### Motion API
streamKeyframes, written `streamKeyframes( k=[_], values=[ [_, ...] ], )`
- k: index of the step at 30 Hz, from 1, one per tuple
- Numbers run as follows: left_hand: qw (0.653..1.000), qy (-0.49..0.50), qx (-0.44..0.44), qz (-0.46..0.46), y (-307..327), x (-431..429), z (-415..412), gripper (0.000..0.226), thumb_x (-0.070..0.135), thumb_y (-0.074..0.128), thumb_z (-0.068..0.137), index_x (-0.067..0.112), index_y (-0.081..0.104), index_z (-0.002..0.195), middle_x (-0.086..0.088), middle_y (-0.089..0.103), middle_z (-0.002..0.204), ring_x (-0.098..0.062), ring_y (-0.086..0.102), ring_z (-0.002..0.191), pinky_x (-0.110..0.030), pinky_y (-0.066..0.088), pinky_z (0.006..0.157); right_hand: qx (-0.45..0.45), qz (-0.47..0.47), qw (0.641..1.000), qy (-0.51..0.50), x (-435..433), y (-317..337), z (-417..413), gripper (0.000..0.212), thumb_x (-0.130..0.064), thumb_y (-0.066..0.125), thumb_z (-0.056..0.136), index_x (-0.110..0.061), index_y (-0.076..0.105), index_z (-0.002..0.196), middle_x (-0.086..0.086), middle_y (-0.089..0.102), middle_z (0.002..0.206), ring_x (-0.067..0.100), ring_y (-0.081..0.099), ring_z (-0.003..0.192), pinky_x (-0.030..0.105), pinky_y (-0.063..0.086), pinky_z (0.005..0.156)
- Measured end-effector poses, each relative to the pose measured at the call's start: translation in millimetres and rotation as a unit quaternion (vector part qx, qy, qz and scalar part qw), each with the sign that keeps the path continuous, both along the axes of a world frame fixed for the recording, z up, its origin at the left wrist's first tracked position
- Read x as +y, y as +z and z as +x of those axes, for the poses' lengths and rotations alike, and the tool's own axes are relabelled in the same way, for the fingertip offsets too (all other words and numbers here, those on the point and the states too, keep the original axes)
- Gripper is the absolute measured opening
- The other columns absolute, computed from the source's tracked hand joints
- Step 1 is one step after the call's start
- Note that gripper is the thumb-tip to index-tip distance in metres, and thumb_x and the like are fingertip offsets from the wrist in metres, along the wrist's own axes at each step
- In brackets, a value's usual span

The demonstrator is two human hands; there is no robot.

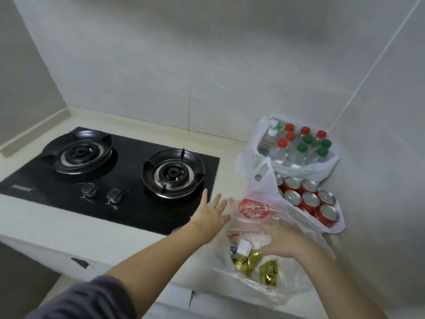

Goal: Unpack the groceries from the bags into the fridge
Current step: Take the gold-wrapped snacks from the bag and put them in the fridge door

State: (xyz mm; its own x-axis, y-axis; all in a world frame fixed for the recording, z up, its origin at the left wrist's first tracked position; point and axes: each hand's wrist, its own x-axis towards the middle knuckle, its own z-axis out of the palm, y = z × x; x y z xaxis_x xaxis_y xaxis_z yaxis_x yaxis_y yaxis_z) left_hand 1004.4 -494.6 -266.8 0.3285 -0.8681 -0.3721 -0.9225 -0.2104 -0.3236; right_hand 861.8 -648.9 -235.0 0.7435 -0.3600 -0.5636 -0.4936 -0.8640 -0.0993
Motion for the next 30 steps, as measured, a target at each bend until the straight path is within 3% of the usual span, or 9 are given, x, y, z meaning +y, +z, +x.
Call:
streamKeyframes(
  k=[2, 8, 10, 13, 18, 21, 24, 27, 30],
  values=[
    [0.999, -0.035, 0.001, -0.019, -3.7, -9.7, 6.1, 0.089, 0.013, 0.066, 0.088, 0.027, 0.01, 0.156, -0.015, -0.01, 0.162, -0.039, -0.009, 0.149, -0.071, 0.005, 0.112, -0.019, 0.021, 1.0, 0.006, -14.5, -9.5, 3.2, 0.084, -0.045, 0.068, 0.083, -0.043, 0.02, 0.152, -0.01, 0.015, 0.162, 0.021, 0.012, 0.149, 0.048, 0.016, 0.12],
    [0.954, -0.299, 0.002, -0.006, -27.9, -24.7, 11.3, 0.043, 0.021, 0.039, 0.103, 0.038, 0.042, 0.143, 0.004, 0.022, 0.161, -0.032, 0.008, 0.15, -0.067, -0.008, 0.112, -0.065, 0.1, 0.992, 0.048, -43.3, -37.4, 6.4, 0.073, -0.033, 0.071, 0.084, -0.045, 0.035, 0.146, -0.014, 0.025, 0.157, 0.012, 0.025, 0.143, 0.023, 0.021, 0.101],
    [0.96, -0.278, -0.008, 0.042, -36.9, -28.9, 17.7, 0.042, 0.028, 0.038, 0.103, 0.035, 0.044, 0.144, 0.005, 0.027, 0.16, -0.028, 0.005, 0.151, -0.065, -0.018, 0.107, -0.028, 0.105, 0.992, 0.063, -50.6, -48.7, 5.6, 0.057, -0.035, 0.071, 0.083, -0.046, 0.048, 0.134, -0.014, 0.025, 0.158, 0.014, 0.017, 0.147, 0.035, 0.014, 0.115],
    [0.984, -0.148, -0.014, 0.098, -48.0, -35.8, 25.2, 0.066, 0.063, 0.025, 0.098, 0.028, 0.025, 0.154, 0.001, 0.006, 0.164, -0.027, -0.01, 0.15, -0.068, -0.014, 0.111, 0.073, 0.072, 0.991, 0.082, -55.1, -66.4, 4.2, 0.033, -0.051, 0.067, 0.078, -0.039, 0.066, 0.109, -0.008, 0.022, 0.161, 0.02, 0.001, 0.151, 0.053, -0.006, 0.117],
    [0.99, -0.019, -0.048, 0.133, -65.0, -37.2, 22.7, 0.096, 0.083, 0.022, 0.084, 0.023, -0.001, 0.156, -0.009, -0.001, 0.164, -0.033, -0.01, 0.15, -0.069, -0.013, 0.11, 0.136, -0.07, 0.985, 0.074, -47.9, -86.8, 4.0, 0.052, -0.06, 0.045, 0.092, -0.018, 0.066, 0.117, 0.002, 0.052, 0.141, 0.021, 0.033, 0.14, 0.056, 0.003, 0.118],
    [0.983, 0.001, -0.066, 0.172, -70.1, -28.6, 14.8, 0.098, 0.076, 0.044, 0.086, 0.021, 0.003, 0.157, -0.01, -0.01, 0.163, -0.035, -0.015, 0.148, -0.07, -0.008, 0.111, 0.2, -0.164, 0.958, 0.126, -50.6, -90.6, 2.5, 0.046, -0.041, 0.049, 0.095, -0.02, 0.053, 0.136, 0.006, 0.033, 0.156, 0.029, 0.008, 0.15, 0.065, -0.006, 0.113],
    [0.98, 0.033, -0.064, 0.184, -72.4, -18.6, 3.8, 0.095, 0.063, 0.055, 0.089, 0.019, 0.004, 0.157, -0.012, -0.015, 0.162, -0.035, -0.017, 0.148, -0.069, -0.006, 0.112, 0.261, -0.21, 0.93, 0.15, -54.0, -87.9, 1.8, 0.055, -0.023, 0.06, 0.088, -0.025, 0.047, 0.142, 0.007, -0.009, 0.164, 0.04, -0.022, 0.146, 0.071, -0.015, 0.107],
    [0.986, 0.058, -0.052, 0.148, -69.7, -14.6, -6.0, 0.099, 0.059, 0.055, 0.09, 0.014, -0.003, 0.156, -0.014, -0.016, 0.162, -0.035, -0.017, 0.148, -0.067, -0.005, 0.114, 0.239, -0.231, 0.932, 0.145, -53.7, -91.5, -3.6, 0.058, -0.019, 0.06, 0.087, -0.023, 0.045, 0.143, 0.011, -0.021, 0.161, 0.045, -0.03, 0.141, 0.073, -0.019, 0.104],
    [0.994, 0.051, -0.013, 0.095, -64.6, -18.8, -19.1, 0.086, 0.048, 0.058, 0.092, 0.013, 0.011, 0.156, -0.016, -0.01, 0.162, -0.038, -0.014, 0.148, -0.07, -0.008, 0.111, 0.207, -0.241, 0.937, 0.145, -49.9, -95.1, -11.4, 0.07, -0.012, 0.059, 0.083, -0.024, 0.036, 0.148, 0.013, -0.024, 0.16, 0.047, -0.032, 0.139, 0.076, -0.02, 0.1]
  ],
)
